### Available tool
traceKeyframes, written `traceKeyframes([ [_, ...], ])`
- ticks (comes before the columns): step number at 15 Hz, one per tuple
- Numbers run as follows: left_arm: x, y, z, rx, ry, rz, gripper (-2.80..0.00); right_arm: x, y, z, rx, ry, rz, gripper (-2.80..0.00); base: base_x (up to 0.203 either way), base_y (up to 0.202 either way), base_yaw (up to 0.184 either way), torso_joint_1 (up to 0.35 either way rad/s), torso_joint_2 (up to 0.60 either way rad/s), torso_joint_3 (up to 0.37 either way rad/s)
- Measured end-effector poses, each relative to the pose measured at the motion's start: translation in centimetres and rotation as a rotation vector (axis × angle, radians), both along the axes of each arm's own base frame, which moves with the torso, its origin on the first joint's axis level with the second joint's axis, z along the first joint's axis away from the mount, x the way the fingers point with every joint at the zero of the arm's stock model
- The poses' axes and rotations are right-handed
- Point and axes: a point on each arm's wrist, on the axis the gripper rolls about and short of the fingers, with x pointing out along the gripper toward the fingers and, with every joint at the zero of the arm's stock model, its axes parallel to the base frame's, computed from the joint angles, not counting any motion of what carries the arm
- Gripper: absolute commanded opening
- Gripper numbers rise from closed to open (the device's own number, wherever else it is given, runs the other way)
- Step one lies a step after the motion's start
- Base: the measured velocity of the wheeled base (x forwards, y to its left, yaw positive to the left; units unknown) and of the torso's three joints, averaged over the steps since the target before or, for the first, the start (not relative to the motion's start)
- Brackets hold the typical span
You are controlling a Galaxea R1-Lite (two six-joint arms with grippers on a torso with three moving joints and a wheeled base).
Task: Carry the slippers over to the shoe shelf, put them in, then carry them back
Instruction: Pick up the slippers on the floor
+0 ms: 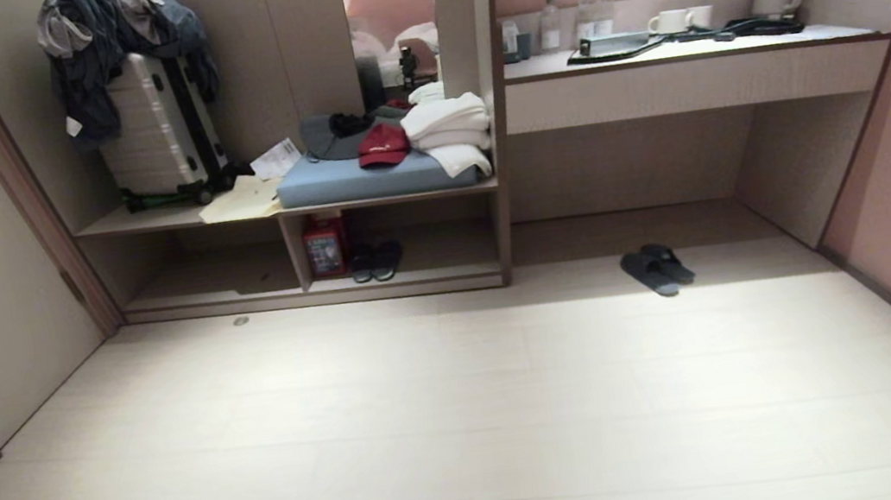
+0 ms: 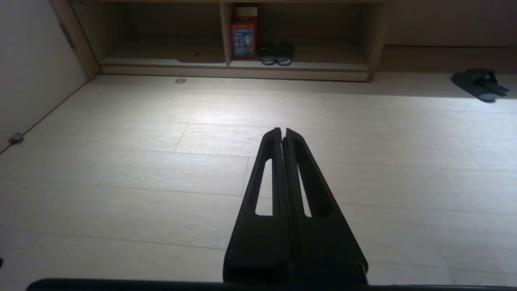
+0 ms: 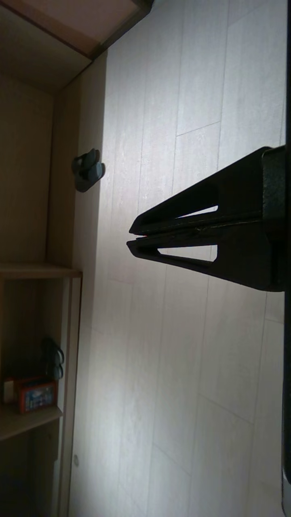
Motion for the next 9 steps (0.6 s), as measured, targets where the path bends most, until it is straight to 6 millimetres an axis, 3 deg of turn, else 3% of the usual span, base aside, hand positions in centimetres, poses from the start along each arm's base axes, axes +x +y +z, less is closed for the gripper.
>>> traceKeyframes([
  [9,0.00,0.01,-0.02,0.000,0.001,0.000,-2.80,-0.01,0.01,0.07,-0.001,-0.004,-0.001,-2.80,0.195,0.000,0.000,0.004,0.00,0.001],
])
